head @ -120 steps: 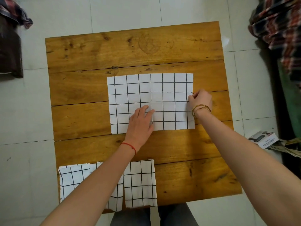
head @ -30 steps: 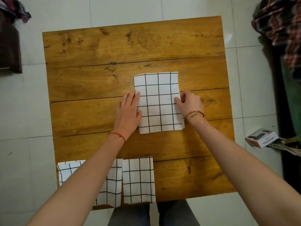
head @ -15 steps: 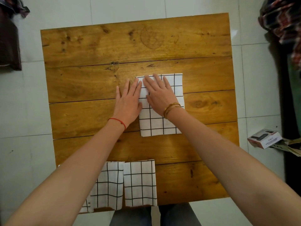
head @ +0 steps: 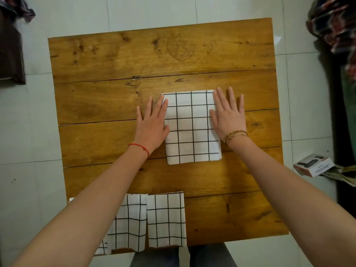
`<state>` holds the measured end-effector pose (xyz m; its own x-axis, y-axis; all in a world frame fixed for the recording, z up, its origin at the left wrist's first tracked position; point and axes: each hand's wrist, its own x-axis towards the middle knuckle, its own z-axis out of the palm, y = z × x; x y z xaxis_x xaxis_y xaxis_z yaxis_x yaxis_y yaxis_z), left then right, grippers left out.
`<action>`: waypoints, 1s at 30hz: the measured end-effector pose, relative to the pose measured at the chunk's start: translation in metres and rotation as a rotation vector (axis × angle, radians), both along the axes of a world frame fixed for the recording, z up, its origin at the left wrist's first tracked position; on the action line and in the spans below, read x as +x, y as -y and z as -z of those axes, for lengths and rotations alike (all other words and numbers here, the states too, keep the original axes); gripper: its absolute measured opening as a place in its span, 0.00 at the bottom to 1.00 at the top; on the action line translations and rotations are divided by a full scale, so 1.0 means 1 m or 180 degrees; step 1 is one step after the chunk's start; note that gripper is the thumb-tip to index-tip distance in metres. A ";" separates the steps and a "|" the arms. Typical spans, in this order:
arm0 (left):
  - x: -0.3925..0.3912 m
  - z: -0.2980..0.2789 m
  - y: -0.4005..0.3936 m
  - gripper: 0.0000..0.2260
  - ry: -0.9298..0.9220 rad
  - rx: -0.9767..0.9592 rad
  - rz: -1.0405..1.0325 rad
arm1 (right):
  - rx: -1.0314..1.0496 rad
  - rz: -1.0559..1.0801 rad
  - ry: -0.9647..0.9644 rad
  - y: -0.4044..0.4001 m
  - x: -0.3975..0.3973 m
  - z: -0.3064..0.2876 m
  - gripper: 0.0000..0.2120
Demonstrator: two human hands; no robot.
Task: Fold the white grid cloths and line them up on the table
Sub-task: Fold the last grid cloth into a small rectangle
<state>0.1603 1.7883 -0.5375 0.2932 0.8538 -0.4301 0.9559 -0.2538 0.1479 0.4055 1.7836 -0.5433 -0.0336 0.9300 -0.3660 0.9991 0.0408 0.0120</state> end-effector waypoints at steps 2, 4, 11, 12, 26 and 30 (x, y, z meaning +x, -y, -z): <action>0.000 0.001 0.001 0.33 -0.0009 -0.0022 0.0004 | 0.0014 0.0040 -0.0059 0.002 0.004 -0.001 0.28; -0.001 0.002 0.002 0.33 -0.0013 -0.0004 -0.0004 | 0.0090 0.0083 -0.0129 0.001 0.001 -0.003 0.28; -0.008 -0.011 0.043 0.27 0.0220 0.0563 0.0282 | 0.0310 -0.0384 -0.0417 0.033 -0.028 -0.018 0.27; -0.010 -0.012 0.057 0.27 0.0173 0.0541 0.0364 | 0.0271 -0.0540 -0.0452 0.043 -0.034 -0.018 0.27; -0.006 -0.003 0.158 0.28 -0.0103 0.0106 0.0111 | -0.0246 -0.1314 -0.0540 0.142 -0.080 -0.001 0.27; -0.010 0.000 0.163 0.28 -0.0188 0.0068 0.0142 | -0.0309 -0.1251 -0.0519 0.155 -0.073 0.002 0.28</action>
